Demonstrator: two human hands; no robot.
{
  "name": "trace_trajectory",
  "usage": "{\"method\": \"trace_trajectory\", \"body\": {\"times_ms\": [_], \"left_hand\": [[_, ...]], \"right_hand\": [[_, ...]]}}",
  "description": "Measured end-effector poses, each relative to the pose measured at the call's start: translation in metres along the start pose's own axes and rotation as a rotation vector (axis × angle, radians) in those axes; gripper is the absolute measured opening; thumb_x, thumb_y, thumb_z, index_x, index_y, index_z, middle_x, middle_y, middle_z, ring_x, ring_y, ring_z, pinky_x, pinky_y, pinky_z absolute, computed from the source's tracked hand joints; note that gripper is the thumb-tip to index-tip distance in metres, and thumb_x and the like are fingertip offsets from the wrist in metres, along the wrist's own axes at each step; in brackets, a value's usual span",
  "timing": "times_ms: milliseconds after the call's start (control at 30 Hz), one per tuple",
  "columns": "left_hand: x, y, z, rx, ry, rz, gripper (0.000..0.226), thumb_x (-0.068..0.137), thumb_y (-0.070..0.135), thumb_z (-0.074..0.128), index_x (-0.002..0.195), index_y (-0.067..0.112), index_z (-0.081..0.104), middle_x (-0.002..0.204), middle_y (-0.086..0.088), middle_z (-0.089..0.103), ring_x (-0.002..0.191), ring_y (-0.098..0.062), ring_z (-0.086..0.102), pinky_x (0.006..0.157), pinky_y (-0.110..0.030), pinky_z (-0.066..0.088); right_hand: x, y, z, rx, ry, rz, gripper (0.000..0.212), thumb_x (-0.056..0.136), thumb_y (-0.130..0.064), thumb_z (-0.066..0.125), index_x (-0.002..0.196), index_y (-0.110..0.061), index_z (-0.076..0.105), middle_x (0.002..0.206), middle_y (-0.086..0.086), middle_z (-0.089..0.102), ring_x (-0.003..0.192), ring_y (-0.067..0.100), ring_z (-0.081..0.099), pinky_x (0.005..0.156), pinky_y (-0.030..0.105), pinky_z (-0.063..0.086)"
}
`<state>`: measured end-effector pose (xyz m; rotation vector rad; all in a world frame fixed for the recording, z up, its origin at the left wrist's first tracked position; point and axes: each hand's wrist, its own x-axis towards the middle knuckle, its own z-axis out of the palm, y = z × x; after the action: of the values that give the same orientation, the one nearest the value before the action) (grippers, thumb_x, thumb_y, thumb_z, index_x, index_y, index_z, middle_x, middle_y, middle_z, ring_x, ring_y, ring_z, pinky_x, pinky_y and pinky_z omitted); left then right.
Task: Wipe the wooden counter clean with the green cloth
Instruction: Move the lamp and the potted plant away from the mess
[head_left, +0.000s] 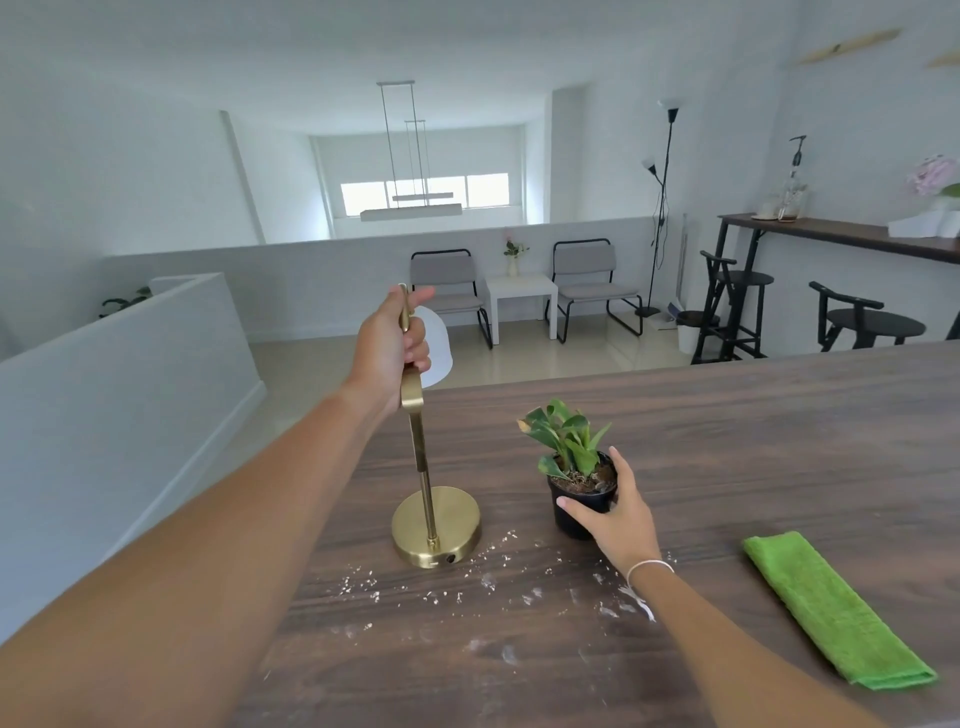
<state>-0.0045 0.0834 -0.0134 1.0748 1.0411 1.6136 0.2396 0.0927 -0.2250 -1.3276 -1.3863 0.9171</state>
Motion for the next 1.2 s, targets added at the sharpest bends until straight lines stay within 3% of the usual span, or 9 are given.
{"method": "trace_trajectory", "body": {"times_ms": [267, 333, 567, 1200], "left_hand": [[0.005, -0.013, -0.007, 0.000, -0.001, -0.027, 0.040, 0.099, 0.037, 0.028, 0.097, 0.019, 0.063, 0.038, 0.011, 0.025, 0.031, -0.005, 0.021, 0.035, -0.016, 0.024], [0.039, -0.003, -0.013, 0.008, -0.062, -0.025, 0.039, 0.099, 0.037, 0.028, 0.096, 0.018, 0.063, 0.038, 0.010, 0.025, 0.031, -0.005, 0.021, 0.035, -0.016, 0.025], [0.056, 0.005, -0.014, 0.015, -0.078, -0.014, 0.040, 0.098, 0.037, 0.029, 0.094, 0.017, 0.063, 0.038, 0.011, 0.026, 0.031, -0.005, 0.022, 0.035, -0.015, 0.025], [0.205, -0.026, 0.000, 0.099, -0.008, 0.020, 0.041, 0.098, 0.038, 0.031, 0.086, 0.019, 0.066, 0.038, 0.009, 0.027, 0.034, -0.008, 0.023, 0.038, -0.017, 0.026]], "right_hand": [[-0.006, 0.004, -0.001, -0.031, 0.013, 0.006, 0.093, 0.061, -0.041, 0.082, 0.136, -0.044, 0.027, 0.133, -0.009, 0.052, 0.119, 0.014, 0.050, 0.101, 0.033, 0.041], [0.017, -0.007, 0.017, -0.024, 0.096, -0.002, 0.093, 0.061, -0.042, 0.082, 0.136, -0.044, 0.027, 0.134, -0.009, 0.052, 0.120, 0.015, 0.050, 0.103, 0.035, 0.041], [0.028, -0.020, 0.023, 0.002, 0.059, -0.021, 0.092, 0.059, -0.043, 0.081, 0.134, -0.047, 0.028, 0.130, -0.010, 0.053, 0.119, 0.015, 0.051, 0.103, 0.036, 0.042], [0.199, 0.003, 0.068, 0.041, -0.061, -0.009, 0.091, 0.060, -0.039, 0.082, 0.133, -0.049, 0.029, 0.126, -0.015, 0.054, 0.118, 0.011, 0.050, 0.101, 0.027, 0.039]]}}
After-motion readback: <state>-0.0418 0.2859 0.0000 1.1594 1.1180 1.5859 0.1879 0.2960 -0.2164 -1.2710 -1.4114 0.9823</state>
